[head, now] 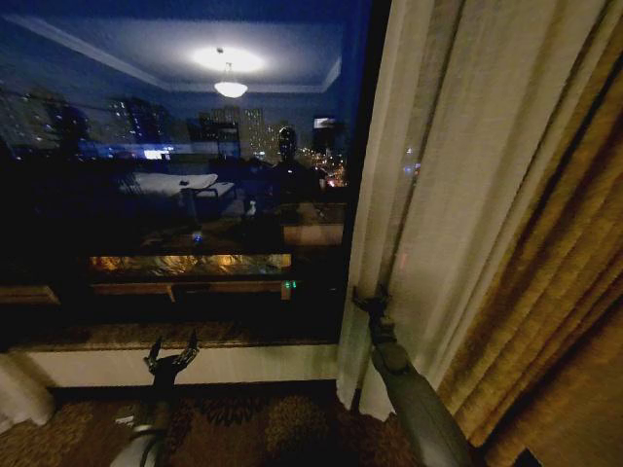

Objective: Open the curtains by pulling them apart, changing their state from closed to fully open.

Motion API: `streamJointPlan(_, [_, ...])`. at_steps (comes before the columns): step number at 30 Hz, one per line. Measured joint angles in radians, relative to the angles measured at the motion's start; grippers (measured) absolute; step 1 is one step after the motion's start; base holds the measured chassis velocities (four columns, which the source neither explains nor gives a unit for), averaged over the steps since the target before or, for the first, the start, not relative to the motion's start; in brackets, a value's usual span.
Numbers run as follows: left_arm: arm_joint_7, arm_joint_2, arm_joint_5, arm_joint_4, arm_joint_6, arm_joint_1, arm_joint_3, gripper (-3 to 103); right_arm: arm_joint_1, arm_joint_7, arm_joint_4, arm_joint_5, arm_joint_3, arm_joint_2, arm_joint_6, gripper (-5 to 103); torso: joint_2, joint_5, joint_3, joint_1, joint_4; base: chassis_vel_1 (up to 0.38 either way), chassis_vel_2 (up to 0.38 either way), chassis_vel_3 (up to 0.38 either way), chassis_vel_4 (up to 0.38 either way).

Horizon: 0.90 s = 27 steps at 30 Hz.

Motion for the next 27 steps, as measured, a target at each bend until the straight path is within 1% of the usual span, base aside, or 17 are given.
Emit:
streamJointPlan(1, [0.000, 0.000, 0.000, 0.000, 0.000, 0.000, 0.000, 100, 0.023, -0.001, -0.024, -0.005, -0.005, 0.009, 0.000, 100, 0.000, 0.0000, 0.000, 0.000, 0.0000, 0.000, 0.000, 0.000, 0.000])
streamJointPlan(7, [0.000, 0.000, 0.000, 0.000, 0.000, 0.000, 0.000, 100, 0.051, -0.010, -0.055, -0.015, -0.014, 0.023, -0.001, 100, 0.000, 0.0001, 0.000, 0.000, 0.0000, 0.000, 0.000, 0.000, 0.000])
streamJointPlan(8, [0.000, 0.000, 0.000, 0.000, 0.000, 0.000, 0.000, 100, 0.051, -0.014, -0.055, -0.016, -0.014, 0.023, -0.001, 101, 0.000, 0.0000, 0.000, 0.000, -0.0001, 0.000, 0.000, 0.000, 0.000])
streamJointPlan(9, [0.000, 0.000, 0.000, 0.000, 0.000, 0.000, 0.000, 100, 0.050, -0.018, -0.055, -0.017, -0.015, 0.022, 0.001, 97, 0.000, 0.0001, 0.000, 0.000, -0.0001, 0.000, 0.000, 0.000, 0.000])
streamJointPlan(10, [0.000, 0.000, 0.000, 0.000, 0.000, 0.000, 0.000, 100, 0.048, -0.021, -0.055, -0.018, -0.015, 0.021, 0.004, 97, 0.000, 0.0001, 0.000, 0.000, -0.0001, 0.000, 0.000, 0.000, 0.000])
streamJointPlan(11, [0.000, 0.000, 0.000, 0.000, 0.000, 0.000, 0.000, 100, 0.043, -0.026, -0.054, -0.020, -0.014, 0.017, 0.009, 88, 0.000, 0.0002, 0.000, 0.000, -0.0002, 0.000, 0.000, 0.000, 0.000])
streamJointPlan(13, [0.000, 0.000, 0.000, 0.000, 0.000, 0.000, 0.000, 100, 0.038, -0.028, -0.051, -0.020, -0.013, 0.014, 0.012, 88, 0.000, 0.0002, 0.000, 0.000, -0.0002, 0.000, 0.000, 0.000, 0.000])
streamJointPlan(18, [0.000, 0.000, 0.000, 0.000, 0.000, 0.000, 0.000, 100, 0.015, -0.031, -0.032, -0.016, -0.010, 0.003, 0.020, 60, 0.000, 0.0001, 0.000, 0.000, -0.0002, 0.000, 0.000, 0.000, 0.000])
streamJointPlan(20, [0.000, 0.000, 0.000, 0.000, 0.000, 0.000, 0.000, 100, 0.013, -0.031, -0.030, -0.014, -0.010, 0.002, 0.021, 60, 0.000, 0.0001, 0.000, 0.000, -0.0003, 0.000, 0.000, 0.000, 0.000])
streamJointPlan(22, [0.000, 0.000, 0.000, 0.000, 0.000, 0.000, 0.000, 100, 0.007, -0.036, -0.025, -0.002, -0.010, 0.002, 0.024, 49, 0.000, 0.0002, 0.000, 0.000, -0.0002, 0.000, 0.000, 0.000, 0.000])
streamJointPlan(23, [0.000, 0.000, 0.000, 0.000, 0.000, 0.000, 0.000, 100, 0.007, -0.036, -0.025, -0.002, -0.010, 0.002, 0.024, 49, 0.000, 0.0002, 0.000, 0.000, -0.0002, 0.000, 0.000, 0.000, 0.000])
streamJointPlan(26, [0.000, 0.000, 0.000, 0.000, 0.000, 0.000, 0.000, 100, 0.005, -0.037, -0.018, 0.020, -0.008, 0.009, 0.031, 33, 0.000, 0.0002, 0.000, 0.000, -0.0002, 0.000, 0.000, 0.000, 0.000])
streamJointPlan(27, [0.000, 0.000, 0.000, 0.000, 0.000, 0.000, 0.000, 100, 0.005, -0.040, -0.017, 0.020, -0.008, 0.010, 0.032, 33, 0.000, 0.0002, 0.000, 0.000, -0.0002, 0.000, 0.000, 0.000, 0.000])
